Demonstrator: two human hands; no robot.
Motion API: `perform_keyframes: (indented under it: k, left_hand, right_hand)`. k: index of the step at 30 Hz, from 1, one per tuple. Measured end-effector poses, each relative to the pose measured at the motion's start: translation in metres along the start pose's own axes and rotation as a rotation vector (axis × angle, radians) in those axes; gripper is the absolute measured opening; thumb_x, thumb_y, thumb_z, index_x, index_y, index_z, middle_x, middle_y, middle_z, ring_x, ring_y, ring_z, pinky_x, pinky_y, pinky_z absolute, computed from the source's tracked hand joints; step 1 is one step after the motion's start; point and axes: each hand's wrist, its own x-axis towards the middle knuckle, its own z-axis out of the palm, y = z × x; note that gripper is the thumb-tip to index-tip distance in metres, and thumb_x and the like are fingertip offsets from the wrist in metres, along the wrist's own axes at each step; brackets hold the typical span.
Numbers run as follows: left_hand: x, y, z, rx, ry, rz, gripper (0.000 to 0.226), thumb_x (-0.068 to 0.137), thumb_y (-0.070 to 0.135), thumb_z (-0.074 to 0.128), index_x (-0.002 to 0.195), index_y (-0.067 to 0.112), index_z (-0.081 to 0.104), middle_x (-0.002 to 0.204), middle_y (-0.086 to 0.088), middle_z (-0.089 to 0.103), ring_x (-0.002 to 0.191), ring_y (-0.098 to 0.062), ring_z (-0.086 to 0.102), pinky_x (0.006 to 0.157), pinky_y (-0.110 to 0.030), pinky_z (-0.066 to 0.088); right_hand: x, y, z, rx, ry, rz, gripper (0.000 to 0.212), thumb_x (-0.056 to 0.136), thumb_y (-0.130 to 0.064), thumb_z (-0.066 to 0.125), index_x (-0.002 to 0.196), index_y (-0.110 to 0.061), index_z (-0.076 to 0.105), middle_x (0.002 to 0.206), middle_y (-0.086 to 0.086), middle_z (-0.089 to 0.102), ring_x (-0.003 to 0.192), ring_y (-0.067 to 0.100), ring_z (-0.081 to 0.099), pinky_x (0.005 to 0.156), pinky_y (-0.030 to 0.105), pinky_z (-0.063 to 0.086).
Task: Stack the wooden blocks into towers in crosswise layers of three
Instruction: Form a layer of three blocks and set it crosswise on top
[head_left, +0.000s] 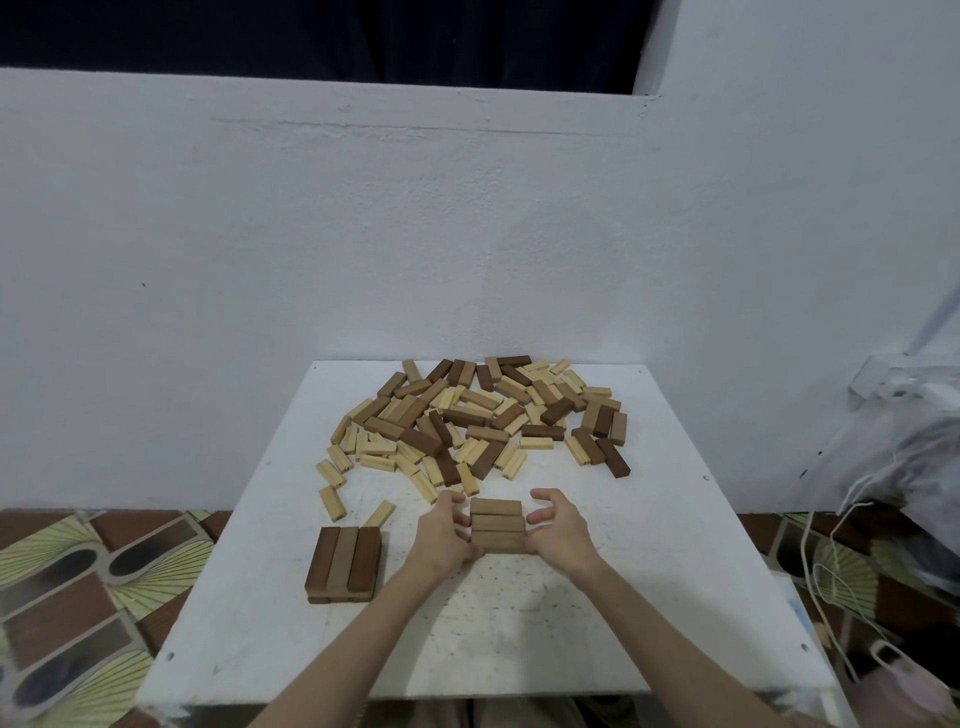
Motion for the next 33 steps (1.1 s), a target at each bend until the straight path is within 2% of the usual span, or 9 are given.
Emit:
perform_keyframes:
  k: [6,12,15,18,22,26,33]
  left_hand:
    - [0.0025,0.0009,-0.0014,-0.083,0.058,-0.002,0.064,0.072,0.009,0.078,0.126,0.008,0.042,0.102,-0.003,0.053,0.082,-0.013,0.050,0.062,-0.012,0.042]
    - [0.0037,0.0000,-0.0004,-0.098,0.054,0.022,0.066,0.072,0.005,0.077,0.129,0.010,0.043,0.108,0.003,0.053,0.089,-0.015,0.052,0.065,-0.011,0.044]
    - [0.0030,-0.0001,-0.0004,-0.103,0.050,0.025,0.066,0.073,0.004,0.076,0.129,0.010,0.042,0.109,0.001,0.053,0.091,-0.015,0.051,0.066,-0.012,0.044]
    - [0.0020,-0.0007,0.0004,-0.111,0.044,0.031,0.066,0.072,0.004,0.076,0.129,0.009,0.042,0.108,0.000,0.054,0.089,-0.014,0.050,0.064,-0.012,0.045]
    - [0.0017,-0.0009,0.0011,-0.113,0.047,0.035,0.067,0.071,0.004,0.078,0.128,0.008,0.043,0.104,0.000,0.054,0.084,-0.012,0.049,0.059,-0.010,0.045]
    - [0.0010,-0.0006,0.0010,-0.110,0.043,0.033,0.069,0.070,0.006,0.079,0.128,0.009,0.042,0.105,-0.003,0.054,0.086,-0.014,0.050,0.062,-0.012,0.044]
    - [0.0021,0.0015,0.0025,-0.083,0.062,0.002,0.066,0.073,0.007,0.078,0.128,0.009,0.042,0.099,-0.004,0.057,0.080,-0.011,0.052,0.057,-0.010,0.045]
  right_hand:
    - [0.0023,-0.0022,0.0006,0.036,0.090,-0.011,0.055,0.081,-0.001,0.067,0.130,-0.017,0.048,0.101,0.000,0.059,0.094,0.020,0.062,0.080,0.034,0.057]
    - [0.0025,-0.0032,0.0031,0.026,0.093,-0.029,0.053,0.085,0.005,0.058,0.132,-0.017,0.047,0.103,-0.001,0.058,0.093,0.018,0.062,0.076,0.030,0.056]
    - [0.0024,-0.0036,0.0044,0.022,0.095,-0.031,0.053,0.085,0.005,0.058,0.132,-0.017,0.047,0.102,-0.001,0.058,0.094,0.017,0.061,0.079,0.031,0.056]
    - [0.0015,-0.0042,0.0050,0.024,0.096,-0.036,0.052,0.085,0.003,0.059,0.131,-0.016,0.047,0.101,-0.001,0.059,0.095,0.018,0.062,0.082,0.034,0.056]
    - [-0.0002,-0.0042,0.0034,0.030,0.097,-0.041,0.051,0.085,0.002,0.060,0.131,-0.015,0.046,0.098,-0.002,0.059,0.094,0.018,0.062,0.081,0.031,0.055]
    - [-0.0010,-0.0036,0.0031,0.038,0.106,-0.020,0.053,0.084,0.004,0.061,0.130,-0.016,0.047,0.096,-0.002,0.058,0.090,0.016,0.061,0.076,0.029,0.055]
    - [-0.0028,-0.0035,0.0064,0.083,0.107,0.024,0.056,0.078,0.005,0.069,0.126,-0.016,0.049,0.096,0.000,0.059,0.090,0.019,0.064,0.078,0.034,0.058]
